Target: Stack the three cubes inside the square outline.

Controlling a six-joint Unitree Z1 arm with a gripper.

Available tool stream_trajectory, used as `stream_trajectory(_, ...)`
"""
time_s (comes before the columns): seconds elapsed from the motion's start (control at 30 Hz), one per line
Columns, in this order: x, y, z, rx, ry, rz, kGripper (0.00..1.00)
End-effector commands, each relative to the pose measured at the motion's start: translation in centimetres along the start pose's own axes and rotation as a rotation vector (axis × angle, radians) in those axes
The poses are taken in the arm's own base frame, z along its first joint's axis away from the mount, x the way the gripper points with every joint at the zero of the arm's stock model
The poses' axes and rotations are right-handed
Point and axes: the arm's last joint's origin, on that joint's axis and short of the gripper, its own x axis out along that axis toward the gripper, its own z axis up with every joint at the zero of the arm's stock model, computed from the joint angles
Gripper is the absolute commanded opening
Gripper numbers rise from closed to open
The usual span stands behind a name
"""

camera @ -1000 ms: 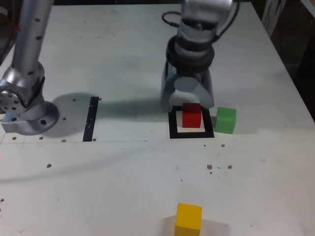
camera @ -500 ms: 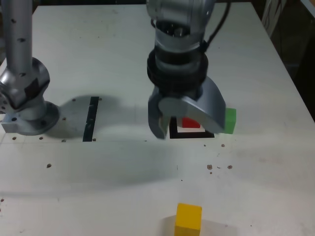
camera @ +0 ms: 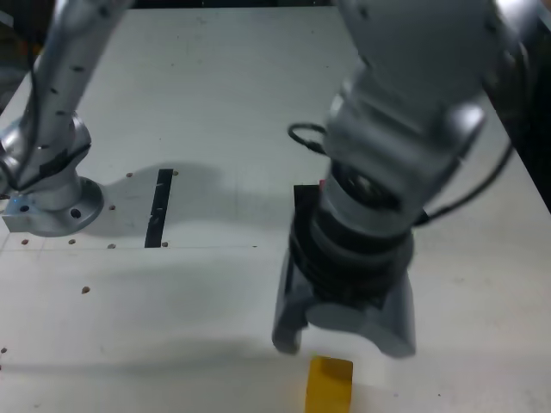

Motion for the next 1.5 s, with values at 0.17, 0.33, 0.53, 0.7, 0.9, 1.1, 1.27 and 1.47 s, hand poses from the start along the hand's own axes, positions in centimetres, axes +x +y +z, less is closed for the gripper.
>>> stream_trajectory(0.17, 1.1, -0.8, 0.5, -0.004, 0.057, -0.015, 0.84)
stream_trajectory(0.33, 1.9, -1.2, 0.9, -0.003, 0.097, -0.037, 0.79)
stream_trajectory(0.53, 3.0, -1.9, 1.5, -0.004, 0.144, -0.082, 0.71)
stream_trajectory(0.7, 3.7, -2.3, 2.2, 0.003, 0.148, -0.095, 0.6)
stream_trajectory(0.9, 4.3, -2.4, 2.5, 0.012, 0.148, -0.081, 0.56)
stream_trajectory(1.1, 4.6, -2.3, 2.7, 0.016, 0.139, -0.074, 0.45)
stream_trajectory(1.27, 4.7, -2.4, 2.8, 0.02, 0.135, -0.073, 0.39)
stream_trajectory(1.47, 4.6, -2.3, 3.0, 0.021, 0.125, -0.063, 0.29)
